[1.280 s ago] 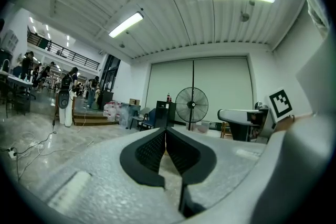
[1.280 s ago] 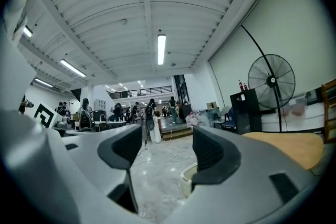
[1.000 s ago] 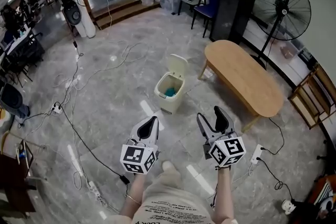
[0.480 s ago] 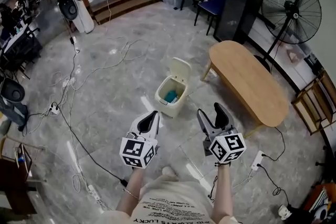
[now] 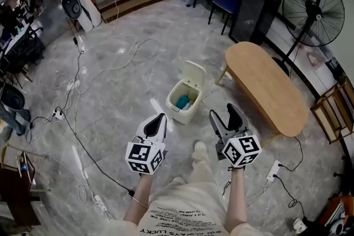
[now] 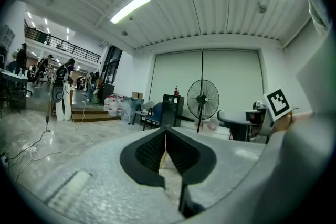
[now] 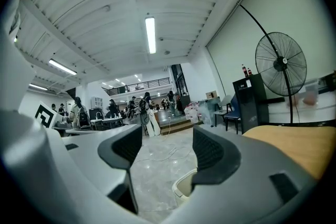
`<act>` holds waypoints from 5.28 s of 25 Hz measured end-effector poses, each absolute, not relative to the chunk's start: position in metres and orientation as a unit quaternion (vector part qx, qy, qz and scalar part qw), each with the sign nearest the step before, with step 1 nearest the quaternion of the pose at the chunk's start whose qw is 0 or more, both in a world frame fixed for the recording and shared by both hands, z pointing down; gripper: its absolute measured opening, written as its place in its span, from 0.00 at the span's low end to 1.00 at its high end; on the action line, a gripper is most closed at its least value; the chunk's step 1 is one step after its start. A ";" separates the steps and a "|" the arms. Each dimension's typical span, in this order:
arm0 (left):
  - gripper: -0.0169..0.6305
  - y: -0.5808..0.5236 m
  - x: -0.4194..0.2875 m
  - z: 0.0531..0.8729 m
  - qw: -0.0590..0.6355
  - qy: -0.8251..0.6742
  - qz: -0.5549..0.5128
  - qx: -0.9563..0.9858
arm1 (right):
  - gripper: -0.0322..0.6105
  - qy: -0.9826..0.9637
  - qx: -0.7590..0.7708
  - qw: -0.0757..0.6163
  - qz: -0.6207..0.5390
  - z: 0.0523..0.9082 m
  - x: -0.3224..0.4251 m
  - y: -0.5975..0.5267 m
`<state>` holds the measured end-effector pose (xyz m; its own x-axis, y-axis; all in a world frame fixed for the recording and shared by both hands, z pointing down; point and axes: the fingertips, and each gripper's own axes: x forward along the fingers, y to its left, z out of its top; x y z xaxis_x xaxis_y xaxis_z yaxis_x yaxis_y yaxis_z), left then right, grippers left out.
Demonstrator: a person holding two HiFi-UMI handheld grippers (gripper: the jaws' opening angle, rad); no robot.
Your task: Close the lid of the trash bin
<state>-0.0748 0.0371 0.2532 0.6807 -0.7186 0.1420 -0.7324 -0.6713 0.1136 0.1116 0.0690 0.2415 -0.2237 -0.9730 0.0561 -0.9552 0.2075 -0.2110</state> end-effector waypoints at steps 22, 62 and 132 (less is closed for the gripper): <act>0.06 -0.156 0.013 0.326 0.154 -0.421 0.109 0.887 | 0.50 0.776 -0.605 -0.011 -0.180 0.327 0.202 -0.145; 0.06 -0.263 0.044 0.542 0.312 -0.446 0.213 0.812 | 0.49 0.811 -0.476 -0.266 -0.214 0.577 0.195 -0.315; 0.06 -0.134 -0.036 0.625 0.401 -0.350 0.210 0.820 | 0.49 0.811 -0.429 -0.344 -0.198 0.667 0.048 -0.185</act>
